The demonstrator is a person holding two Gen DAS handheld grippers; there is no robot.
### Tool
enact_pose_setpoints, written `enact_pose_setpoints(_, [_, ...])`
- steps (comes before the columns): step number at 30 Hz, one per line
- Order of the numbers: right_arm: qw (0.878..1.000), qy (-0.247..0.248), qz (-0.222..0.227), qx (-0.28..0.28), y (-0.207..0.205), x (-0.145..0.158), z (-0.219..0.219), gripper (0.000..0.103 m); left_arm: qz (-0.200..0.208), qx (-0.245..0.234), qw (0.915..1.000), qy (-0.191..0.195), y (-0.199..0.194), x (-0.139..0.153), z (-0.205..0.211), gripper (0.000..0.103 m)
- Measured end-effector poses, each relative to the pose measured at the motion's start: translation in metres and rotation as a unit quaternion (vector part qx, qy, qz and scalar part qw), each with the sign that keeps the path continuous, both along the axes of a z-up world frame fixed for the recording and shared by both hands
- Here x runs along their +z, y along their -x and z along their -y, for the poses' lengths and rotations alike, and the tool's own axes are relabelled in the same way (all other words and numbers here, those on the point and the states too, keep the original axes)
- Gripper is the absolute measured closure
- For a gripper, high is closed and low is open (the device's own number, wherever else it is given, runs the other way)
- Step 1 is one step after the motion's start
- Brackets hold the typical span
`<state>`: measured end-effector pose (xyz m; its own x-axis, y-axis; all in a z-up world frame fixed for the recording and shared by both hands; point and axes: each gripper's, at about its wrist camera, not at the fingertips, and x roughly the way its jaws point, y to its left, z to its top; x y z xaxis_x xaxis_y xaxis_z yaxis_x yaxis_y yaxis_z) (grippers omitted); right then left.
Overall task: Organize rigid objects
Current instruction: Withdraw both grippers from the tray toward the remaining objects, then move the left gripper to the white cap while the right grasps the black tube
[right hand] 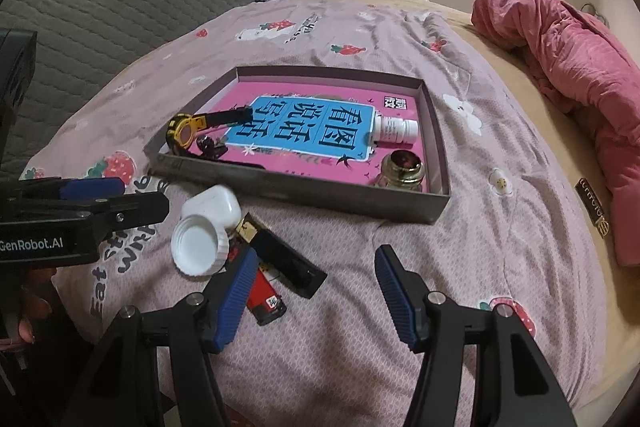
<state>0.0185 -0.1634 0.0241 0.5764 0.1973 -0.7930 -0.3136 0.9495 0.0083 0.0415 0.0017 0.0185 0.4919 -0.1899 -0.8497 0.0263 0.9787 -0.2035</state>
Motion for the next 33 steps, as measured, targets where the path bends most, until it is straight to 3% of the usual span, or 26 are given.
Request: enact_pose_setpoints(33, [1.0, 0.016, -0.023, 0.004, 0.004, -0.025, 0.006, 0.042, -0.044, -0.03, 0.9979, -0.036, -0.001, -0.034, 0.037, 0.028])
